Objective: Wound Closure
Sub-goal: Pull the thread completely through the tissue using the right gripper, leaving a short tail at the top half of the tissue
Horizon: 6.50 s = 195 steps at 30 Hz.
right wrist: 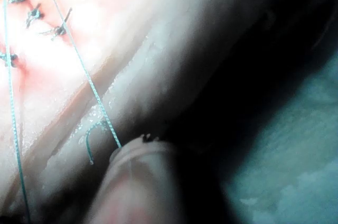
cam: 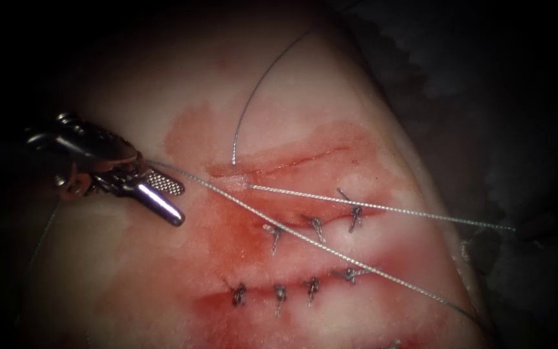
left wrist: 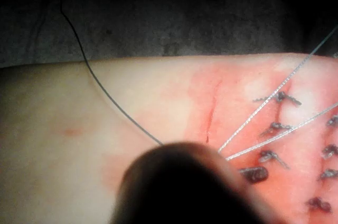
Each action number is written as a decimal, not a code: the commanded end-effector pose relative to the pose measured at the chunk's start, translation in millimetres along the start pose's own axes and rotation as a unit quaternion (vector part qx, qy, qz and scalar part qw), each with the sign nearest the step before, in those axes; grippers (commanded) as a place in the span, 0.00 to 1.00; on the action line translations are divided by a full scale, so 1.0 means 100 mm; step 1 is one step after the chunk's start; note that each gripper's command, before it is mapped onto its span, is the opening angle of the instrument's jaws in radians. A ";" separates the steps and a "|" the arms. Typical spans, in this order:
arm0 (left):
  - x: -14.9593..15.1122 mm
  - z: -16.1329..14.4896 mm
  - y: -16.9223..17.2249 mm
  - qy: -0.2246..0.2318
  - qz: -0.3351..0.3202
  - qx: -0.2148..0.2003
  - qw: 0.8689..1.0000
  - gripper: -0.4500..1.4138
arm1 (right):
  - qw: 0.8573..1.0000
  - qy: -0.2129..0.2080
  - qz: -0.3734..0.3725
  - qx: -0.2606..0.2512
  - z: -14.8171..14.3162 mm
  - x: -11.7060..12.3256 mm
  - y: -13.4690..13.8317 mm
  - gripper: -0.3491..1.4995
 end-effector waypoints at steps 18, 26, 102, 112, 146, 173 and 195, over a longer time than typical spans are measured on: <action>-0.009 0.003 0.004 -0.003 -0.002 -0.001 1.000 0.58 | 0.974 -0.161 -0.020 0.157 -0.062 0.003 -0.197 0.00; -0.009 0.003 0.004 -0.003 -0.002 -0.001 1.000 0.58 | 0.963 -0.191 -0.048 0.187 -0.071 0.005 -0.236 0.00; -0.007 0.005 0.003 -0.004 -0.005 -0.003 1.000 0.58 | 0.964 0.195 -0.177 0.035 0.217 -0.164 0.304 0.34; -0.008 0.005 0.003 -0.004 -0.005 -0.002 1.000 0.58 | 0.955 0.234 -0.176 0.048 0.269 -0.156 0.278 0.23; -0.007 0.007 0.002 -0.004 -0.006 -0.003 1.000 0.58 | 0.960 0.228 -0.149 0.063 0.262 -0.130 0.294 0.35; -0.006 0.008 0.002 -0.005 -0.006 -0.004 1.000 0.58 | 0.968 0.219 -0.086 0.091 0.272 -0.129 0.300 0.11; -0.013 0.006 -0.003 -0.005 -0.009 -0.002 1.000 0.58 | 0.988 0.132 -0.074 -0.014 0.148 -0.085 0.174 0.00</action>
